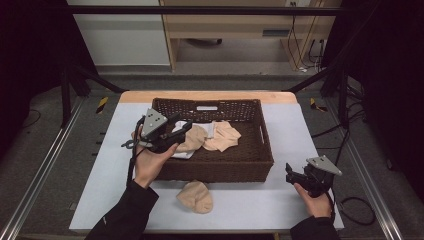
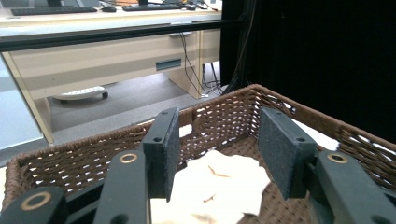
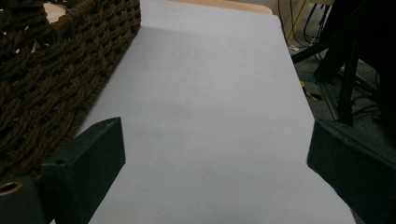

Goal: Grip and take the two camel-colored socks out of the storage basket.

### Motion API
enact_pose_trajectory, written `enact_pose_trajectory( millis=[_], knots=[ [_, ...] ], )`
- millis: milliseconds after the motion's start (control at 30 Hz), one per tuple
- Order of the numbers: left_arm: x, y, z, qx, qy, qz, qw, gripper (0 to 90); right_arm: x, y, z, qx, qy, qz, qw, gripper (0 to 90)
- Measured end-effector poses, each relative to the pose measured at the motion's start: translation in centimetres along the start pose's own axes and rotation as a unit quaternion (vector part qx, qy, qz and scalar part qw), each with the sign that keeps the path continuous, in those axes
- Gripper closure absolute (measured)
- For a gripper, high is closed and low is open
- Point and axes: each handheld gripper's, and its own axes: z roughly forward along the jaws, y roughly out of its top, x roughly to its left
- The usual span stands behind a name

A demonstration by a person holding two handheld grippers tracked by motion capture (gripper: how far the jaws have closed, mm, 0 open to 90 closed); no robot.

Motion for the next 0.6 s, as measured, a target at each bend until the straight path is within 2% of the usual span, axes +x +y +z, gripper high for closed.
enact_pose_trajectory(
  millis=[100,333,367,600],
  knots=[
    [0.7,-0.2,1.0,0.01,0.016,0.0,0.9998,48.3,0.0,0.0,0.0,0.0,0.002,0.0,1.0,4.6],
    [2.4,-1.2,3.7,0.031,0.039,-0.005,0.9987,48.3,-0.1,0.0,0.1,-0.001,0.001,0.001,1.0,4.6],
    [2.8,-1.4,4.1,0.04,0.045,-0.005,0.9981,48.4,0.0,0.0,0.1,0.0,0.002,0.002,1.0,4.6],
    [3.5,-2.7,6.1,0.081,0.057,-0.003,0.9951,49.5,0.0,0.0,0.1,0.0,0.002,0.002,1.0,4.7]
  ],
)
